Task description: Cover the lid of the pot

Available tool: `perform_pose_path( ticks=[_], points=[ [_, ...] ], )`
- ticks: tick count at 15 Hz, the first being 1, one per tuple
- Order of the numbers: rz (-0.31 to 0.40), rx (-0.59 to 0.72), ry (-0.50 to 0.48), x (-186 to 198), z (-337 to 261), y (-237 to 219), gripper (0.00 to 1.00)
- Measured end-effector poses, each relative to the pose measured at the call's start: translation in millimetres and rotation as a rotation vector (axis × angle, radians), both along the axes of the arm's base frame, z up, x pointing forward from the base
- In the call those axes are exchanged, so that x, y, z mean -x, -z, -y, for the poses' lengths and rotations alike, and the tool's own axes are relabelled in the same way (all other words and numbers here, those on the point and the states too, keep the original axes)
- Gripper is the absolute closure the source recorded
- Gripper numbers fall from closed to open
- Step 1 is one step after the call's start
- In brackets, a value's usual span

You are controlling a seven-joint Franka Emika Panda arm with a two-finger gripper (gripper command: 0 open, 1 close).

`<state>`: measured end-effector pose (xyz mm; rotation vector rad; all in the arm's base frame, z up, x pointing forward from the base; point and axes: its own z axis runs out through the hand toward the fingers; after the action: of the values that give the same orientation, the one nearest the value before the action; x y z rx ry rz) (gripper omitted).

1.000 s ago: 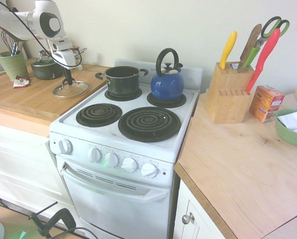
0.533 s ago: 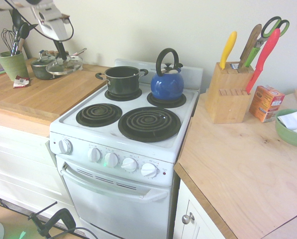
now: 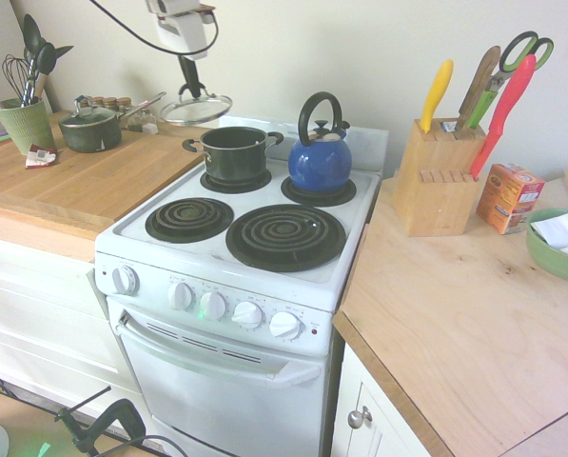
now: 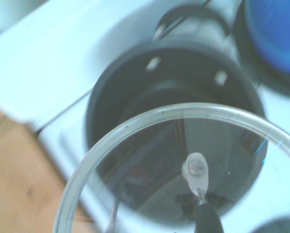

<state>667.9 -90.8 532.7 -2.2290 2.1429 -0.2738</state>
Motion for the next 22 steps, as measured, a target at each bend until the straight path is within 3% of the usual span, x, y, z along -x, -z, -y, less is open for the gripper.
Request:
perform_pose_path(
  ticks=[9,22],
  points=[
    [-0.042,-0.013,0.041,-71.4,30.1,43.7,1.00],
    [-0.050,-0.033,0.036,-89.1,33.9,65.4,1.00]
  ],
)
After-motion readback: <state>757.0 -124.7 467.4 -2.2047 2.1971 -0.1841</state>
